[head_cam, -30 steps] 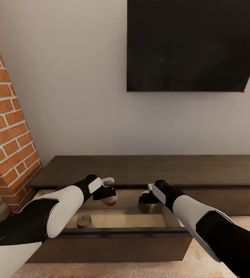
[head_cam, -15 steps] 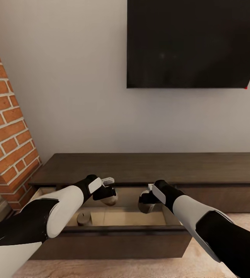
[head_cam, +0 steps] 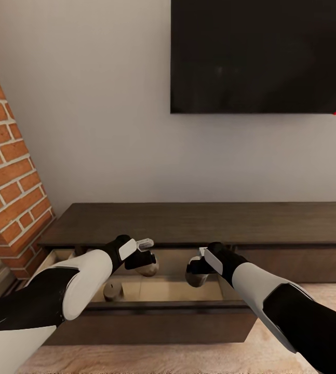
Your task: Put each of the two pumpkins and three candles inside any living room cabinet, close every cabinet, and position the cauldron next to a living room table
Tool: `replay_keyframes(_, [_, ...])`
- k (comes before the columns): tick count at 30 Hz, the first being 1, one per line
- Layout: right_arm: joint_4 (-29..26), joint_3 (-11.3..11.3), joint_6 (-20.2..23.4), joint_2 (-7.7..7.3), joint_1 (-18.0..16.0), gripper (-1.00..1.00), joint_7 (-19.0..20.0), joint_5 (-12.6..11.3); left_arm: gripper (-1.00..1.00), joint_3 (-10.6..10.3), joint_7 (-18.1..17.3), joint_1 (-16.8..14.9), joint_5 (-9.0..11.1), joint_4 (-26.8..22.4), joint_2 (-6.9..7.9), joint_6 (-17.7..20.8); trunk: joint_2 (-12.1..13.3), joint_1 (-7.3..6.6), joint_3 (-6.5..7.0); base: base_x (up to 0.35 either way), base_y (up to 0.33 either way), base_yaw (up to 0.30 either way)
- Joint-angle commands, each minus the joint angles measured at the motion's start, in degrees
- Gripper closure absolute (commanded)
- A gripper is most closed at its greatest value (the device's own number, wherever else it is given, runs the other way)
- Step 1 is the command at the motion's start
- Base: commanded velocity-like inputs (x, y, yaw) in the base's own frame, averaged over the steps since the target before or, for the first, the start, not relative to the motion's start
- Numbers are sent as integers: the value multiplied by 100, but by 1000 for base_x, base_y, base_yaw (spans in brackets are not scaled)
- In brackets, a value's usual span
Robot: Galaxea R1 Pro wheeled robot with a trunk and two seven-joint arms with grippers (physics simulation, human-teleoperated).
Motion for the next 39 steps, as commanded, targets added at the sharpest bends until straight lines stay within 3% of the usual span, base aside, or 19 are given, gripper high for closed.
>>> replay_keyframes(1, [-11,29,21,-1,-3,100,-45,-58,100,9,43,-9,63,8,-1,5,-3,-2,-15,0,0,0])
replay_keyframes(39, [-11,29,21,-1,-3,100,-47,-58,100,9,34,-8,62,11,-1,5,-3,-2,-358,0,0,0])
